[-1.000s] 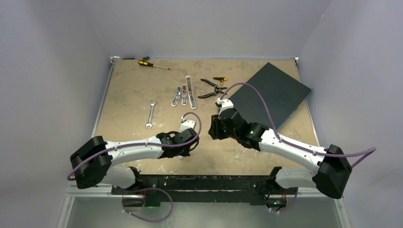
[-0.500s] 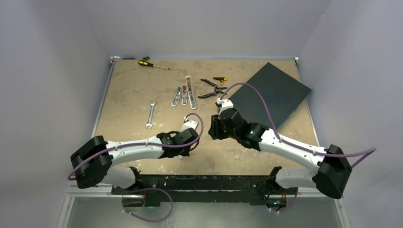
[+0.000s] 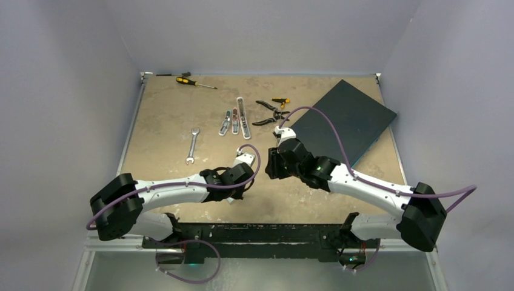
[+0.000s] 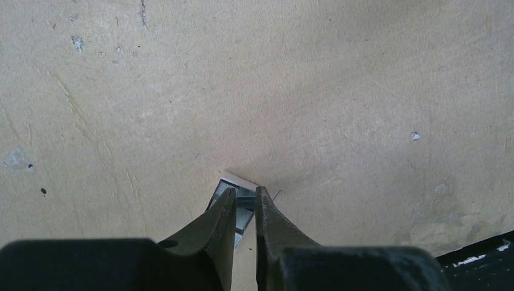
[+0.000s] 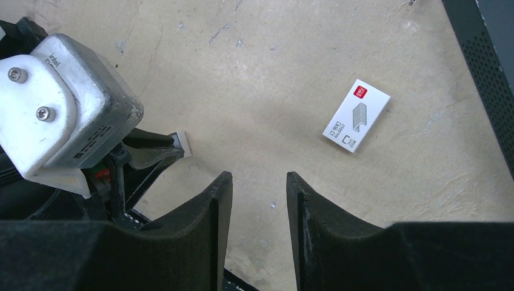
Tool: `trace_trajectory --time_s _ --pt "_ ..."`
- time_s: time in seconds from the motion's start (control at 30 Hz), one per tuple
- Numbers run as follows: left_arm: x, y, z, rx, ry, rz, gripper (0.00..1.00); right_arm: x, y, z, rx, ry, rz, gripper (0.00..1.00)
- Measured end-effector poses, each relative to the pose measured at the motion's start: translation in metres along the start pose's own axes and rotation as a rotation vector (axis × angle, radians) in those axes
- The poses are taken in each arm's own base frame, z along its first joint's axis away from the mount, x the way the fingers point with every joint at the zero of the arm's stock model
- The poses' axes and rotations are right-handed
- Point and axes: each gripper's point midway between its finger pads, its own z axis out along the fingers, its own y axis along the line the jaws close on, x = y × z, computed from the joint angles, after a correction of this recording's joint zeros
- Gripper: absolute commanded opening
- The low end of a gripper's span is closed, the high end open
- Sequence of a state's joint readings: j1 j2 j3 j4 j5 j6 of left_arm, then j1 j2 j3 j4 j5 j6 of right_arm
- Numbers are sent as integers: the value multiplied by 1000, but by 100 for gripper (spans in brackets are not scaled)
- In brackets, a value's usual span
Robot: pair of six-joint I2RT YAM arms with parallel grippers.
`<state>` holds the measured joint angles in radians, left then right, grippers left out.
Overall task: Unload the staples from the stapler
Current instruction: Place the staple in the staple box.
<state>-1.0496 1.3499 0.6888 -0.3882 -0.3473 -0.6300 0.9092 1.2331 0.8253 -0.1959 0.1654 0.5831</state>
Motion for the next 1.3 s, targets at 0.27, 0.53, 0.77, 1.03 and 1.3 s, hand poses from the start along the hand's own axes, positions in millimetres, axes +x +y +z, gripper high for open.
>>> trace_trajectory --time_s 0.27,0.53,0.77,1.03,1.3 --pt "1 1 0 0 0 5 14 1 0 1 2 4 -1 41" --pt "4 3 0 -3 4 9 21 1 0 1 2 5 -1 41" --pt "4 3 0 -3 4 8 23 1 0 1 1 5 -1 41" --pt "-3 3 -5 2 -23 -1 27 1 0 1 1 5 -1 41" --pt "-43 6 -35 9 -176 -79 35 1 0 1 0 3 0 42"
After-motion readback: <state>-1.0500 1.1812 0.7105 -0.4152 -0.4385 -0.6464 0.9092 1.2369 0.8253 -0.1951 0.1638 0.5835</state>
